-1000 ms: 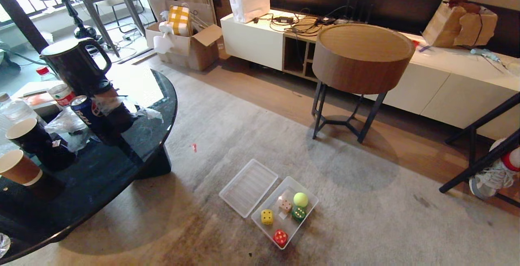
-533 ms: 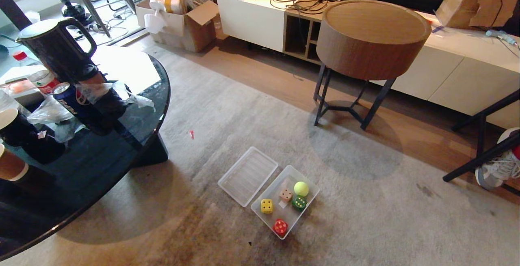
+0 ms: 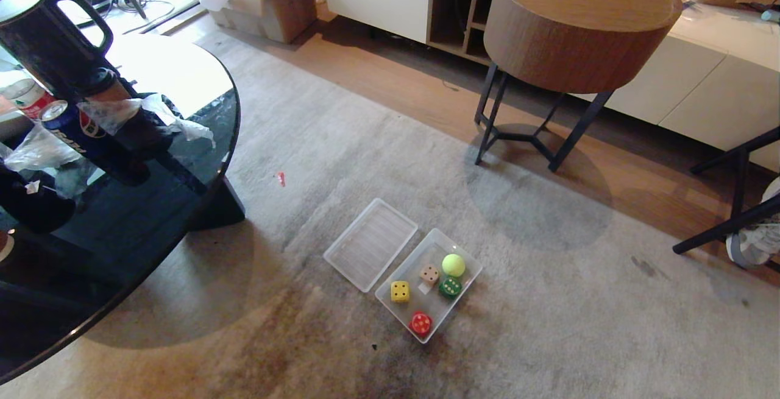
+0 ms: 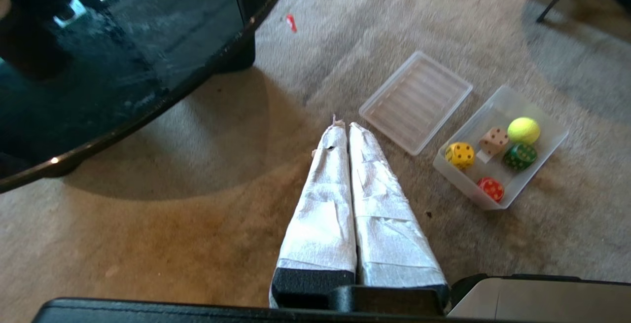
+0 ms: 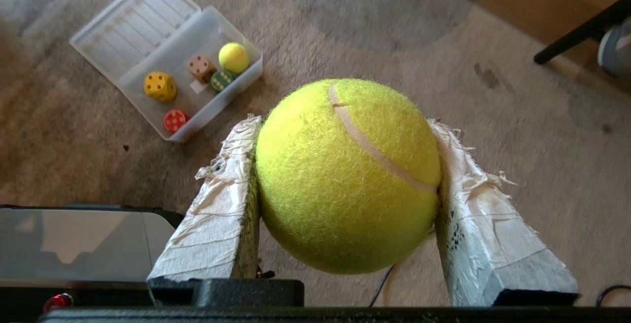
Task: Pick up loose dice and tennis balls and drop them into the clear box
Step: Put the ball in the box
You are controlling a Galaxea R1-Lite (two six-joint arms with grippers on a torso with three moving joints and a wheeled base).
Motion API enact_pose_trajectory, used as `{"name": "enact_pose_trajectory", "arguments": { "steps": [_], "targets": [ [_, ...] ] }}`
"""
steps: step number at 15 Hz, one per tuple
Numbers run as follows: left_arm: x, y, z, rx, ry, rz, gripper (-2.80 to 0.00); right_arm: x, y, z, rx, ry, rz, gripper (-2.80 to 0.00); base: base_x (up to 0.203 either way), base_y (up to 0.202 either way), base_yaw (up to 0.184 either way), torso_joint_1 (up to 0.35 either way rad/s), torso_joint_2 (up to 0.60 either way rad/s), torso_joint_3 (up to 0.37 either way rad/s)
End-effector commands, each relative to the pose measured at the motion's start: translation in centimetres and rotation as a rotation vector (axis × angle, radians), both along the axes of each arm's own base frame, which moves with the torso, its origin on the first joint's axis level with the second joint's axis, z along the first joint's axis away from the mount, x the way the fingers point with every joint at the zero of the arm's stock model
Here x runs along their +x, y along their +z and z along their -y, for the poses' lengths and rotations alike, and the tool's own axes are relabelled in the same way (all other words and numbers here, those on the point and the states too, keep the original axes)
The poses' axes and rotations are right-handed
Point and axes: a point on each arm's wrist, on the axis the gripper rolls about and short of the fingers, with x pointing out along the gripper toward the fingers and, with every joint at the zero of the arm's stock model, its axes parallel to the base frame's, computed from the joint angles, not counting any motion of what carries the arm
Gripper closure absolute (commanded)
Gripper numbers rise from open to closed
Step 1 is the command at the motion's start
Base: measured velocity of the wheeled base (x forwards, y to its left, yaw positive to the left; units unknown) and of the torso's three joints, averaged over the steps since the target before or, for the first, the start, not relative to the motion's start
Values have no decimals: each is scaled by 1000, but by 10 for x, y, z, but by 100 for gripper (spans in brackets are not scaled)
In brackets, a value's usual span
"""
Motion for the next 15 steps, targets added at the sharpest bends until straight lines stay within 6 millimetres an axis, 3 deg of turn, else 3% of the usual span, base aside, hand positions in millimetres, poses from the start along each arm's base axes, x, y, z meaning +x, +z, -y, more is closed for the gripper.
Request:
{"name": "enact_pose_trajectory", "arguments": {
  "steps": [1,15],
  "targets": [
    [0,0,0,0,0,0,0,0,-1,0,-1,1,-3,0,0,0,0,7,7,-193],
    [0,0,0,0,0,0,0,0,-1,0,-1,1,-1,0,0,0,0,3,3,-198]
  ]
}}
